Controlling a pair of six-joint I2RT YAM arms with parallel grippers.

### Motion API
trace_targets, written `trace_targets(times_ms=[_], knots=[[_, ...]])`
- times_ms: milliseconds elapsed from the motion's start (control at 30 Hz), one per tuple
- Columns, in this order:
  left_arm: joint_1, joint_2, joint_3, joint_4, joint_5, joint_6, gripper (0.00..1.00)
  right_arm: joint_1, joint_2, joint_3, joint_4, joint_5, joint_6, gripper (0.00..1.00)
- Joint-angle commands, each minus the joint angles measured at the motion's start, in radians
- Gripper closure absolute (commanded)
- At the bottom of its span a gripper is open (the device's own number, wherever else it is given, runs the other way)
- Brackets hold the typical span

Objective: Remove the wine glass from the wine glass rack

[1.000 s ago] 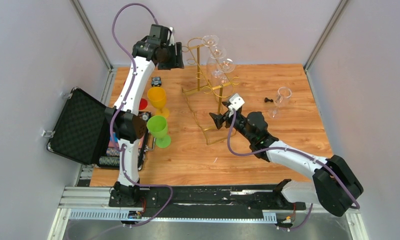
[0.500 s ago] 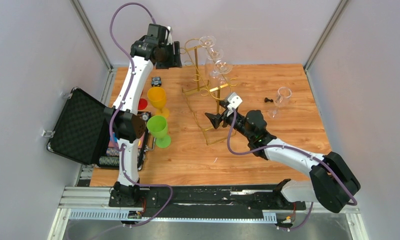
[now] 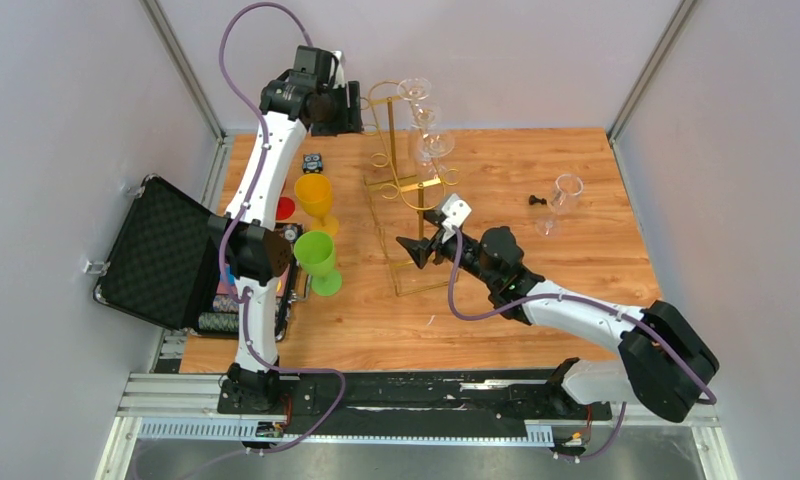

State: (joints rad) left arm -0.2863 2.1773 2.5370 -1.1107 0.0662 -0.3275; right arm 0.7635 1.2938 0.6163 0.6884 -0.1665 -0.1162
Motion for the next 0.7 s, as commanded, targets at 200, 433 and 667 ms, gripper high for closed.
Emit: trace_targets(times_ms=[200, 433, 667], knots=[[0.003, 0.0, 0.052, -0.006, 0.006, 0.036, 0.28, 0.087, 0.04, 0.072, 0.035, 0.01, 0.004, 0.32], [0.003, -0.008, 0.051, -0.018, 0.015, 0.046, 0.28, 0.126, 0.079, 0.125, 0.0, 0.081, -0.005, 0.32], [0.003, -0.037, 0.02, -0.018, 0.01, 0.057, 0.29, 0.135, 0.015, 0.12, -0.072, 0.193, -0.023, 0.28]])
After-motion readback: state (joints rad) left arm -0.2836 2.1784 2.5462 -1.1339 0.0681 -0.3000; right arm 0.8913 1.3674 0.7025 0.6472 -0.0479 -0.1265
